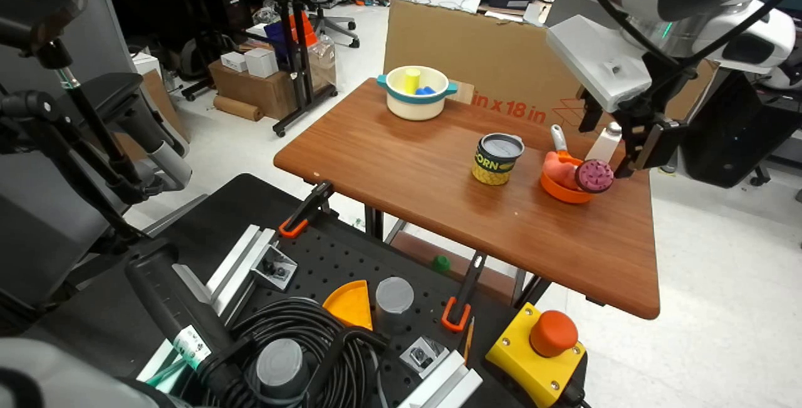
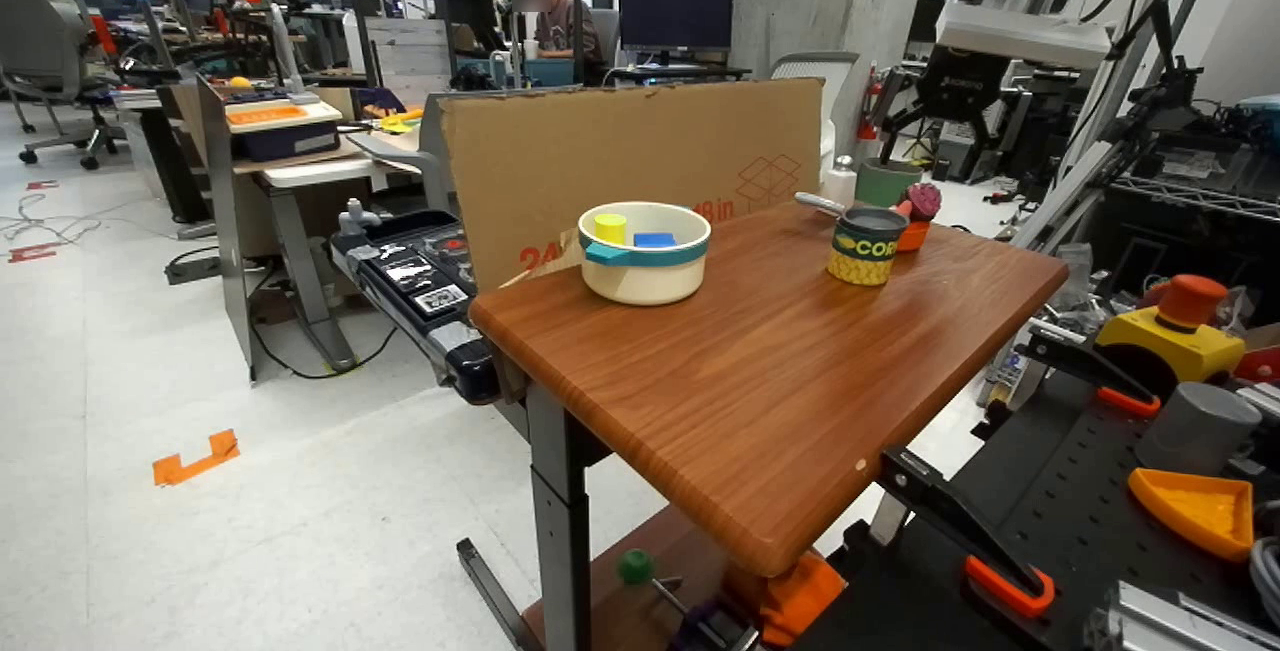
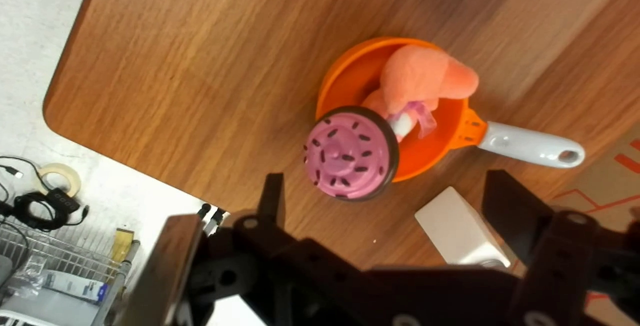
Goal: Pick up the lid from the table and put it on the bottle, then pick up the plush toys and put them on the pan
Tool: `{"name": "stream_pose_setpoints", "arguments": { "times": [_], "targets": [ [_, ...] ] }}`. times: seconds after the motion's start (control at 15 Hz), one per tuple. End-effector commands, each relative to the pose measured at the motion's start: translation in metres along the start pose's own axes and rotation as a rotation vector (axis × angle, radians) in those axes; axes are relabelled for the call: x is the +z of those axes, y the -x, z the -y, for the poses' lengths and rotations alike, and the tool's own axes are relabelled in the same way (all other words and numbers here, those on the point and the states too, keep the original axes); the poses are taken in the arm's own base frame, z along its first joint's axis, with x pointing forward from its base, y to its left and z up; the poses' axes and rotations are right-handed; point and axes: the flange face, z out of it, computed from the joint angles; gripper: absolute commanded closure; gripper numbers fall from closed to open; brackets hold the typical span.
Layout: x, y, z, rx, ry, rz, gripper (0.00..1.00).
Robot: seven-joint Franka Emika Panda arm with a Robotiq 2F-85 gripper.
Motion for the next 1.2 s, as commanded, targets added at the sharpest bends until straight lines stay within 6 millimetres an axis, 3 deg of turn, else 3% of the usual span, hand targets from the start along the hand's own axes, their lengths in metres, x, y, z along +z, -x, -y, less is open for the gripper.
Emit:
{"name": "stream_pose_setpoints", "arguments": {
  "times": [0.0, 0.87, 1.13],
  "targets": [
    [-0.015, 0.018, -0.001, -0.066, -0.034, -0.023, 0.00],
    [-0.018, 0.089, 0.019, -0.373, -0.048, -0.006, 0.00],
    [-0.019, 0.103, 0.023, -0.437, -0.054, -0.013, 0.00]
  ]
}}
